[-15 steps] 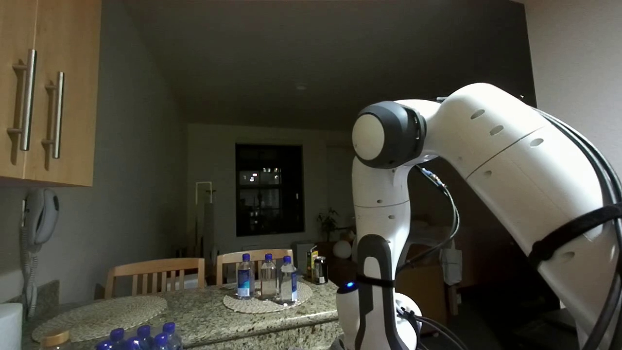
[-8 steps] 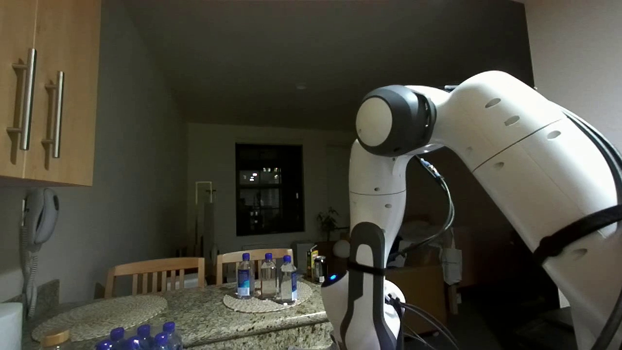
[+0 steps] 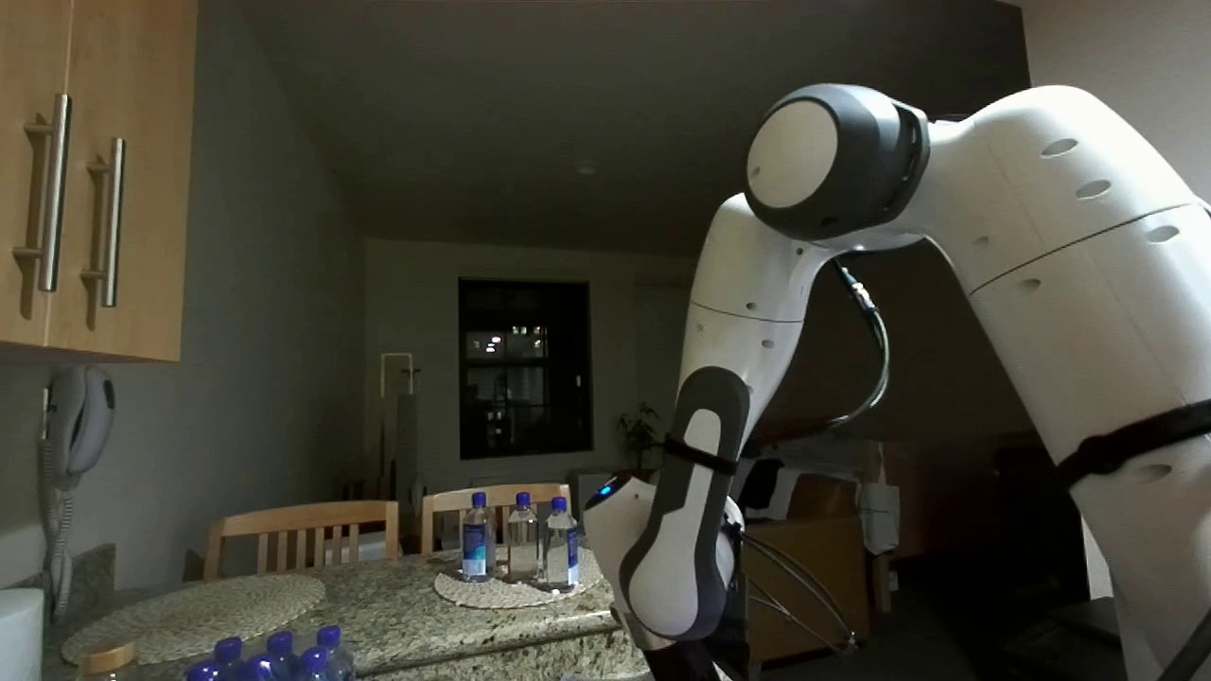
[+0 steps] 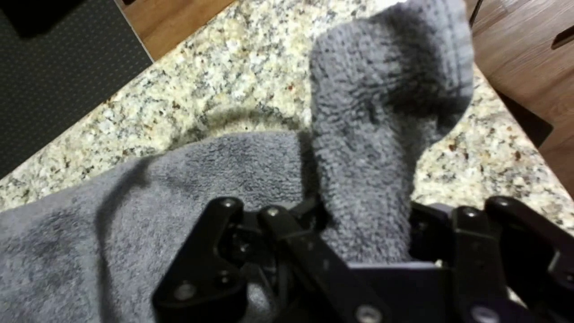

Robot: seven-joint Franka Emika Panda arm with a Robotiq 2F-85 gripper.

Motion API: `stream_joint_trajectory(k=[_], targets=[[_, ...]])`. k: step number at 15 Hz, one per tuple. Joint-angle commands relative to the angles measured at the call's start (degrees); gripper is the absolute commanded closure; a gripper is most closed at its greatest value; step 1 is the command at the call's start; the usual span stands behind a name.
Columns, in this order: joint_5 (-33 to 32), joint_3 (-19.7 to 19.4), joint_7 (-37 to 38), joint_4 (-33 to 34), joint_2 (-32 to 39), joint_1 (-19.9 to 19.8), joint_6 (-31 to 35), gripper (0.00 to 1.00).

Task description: Move the grey towel to the left side of the counter.

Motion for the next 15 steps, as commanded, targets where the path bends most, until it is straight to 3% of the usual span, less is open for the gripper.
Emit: stream_joint_trajectory(k=[1, 8, 12, 15], targets=[[0.26, 5.48, 1.07, -0.79, -6.45, -2.83, -5.04, 0.91], [4.45, 13.13, 10.8, 1.7, -14.0, -2.19, -10.19, 0.94], [0.7, 17.18, 27.96, 4.01, -15.96, -0.35, -10.16, 0.94], [-1.24, 20.04, 40.65, 7.44, -15.57, 1.04, -13.71, 0.94]])
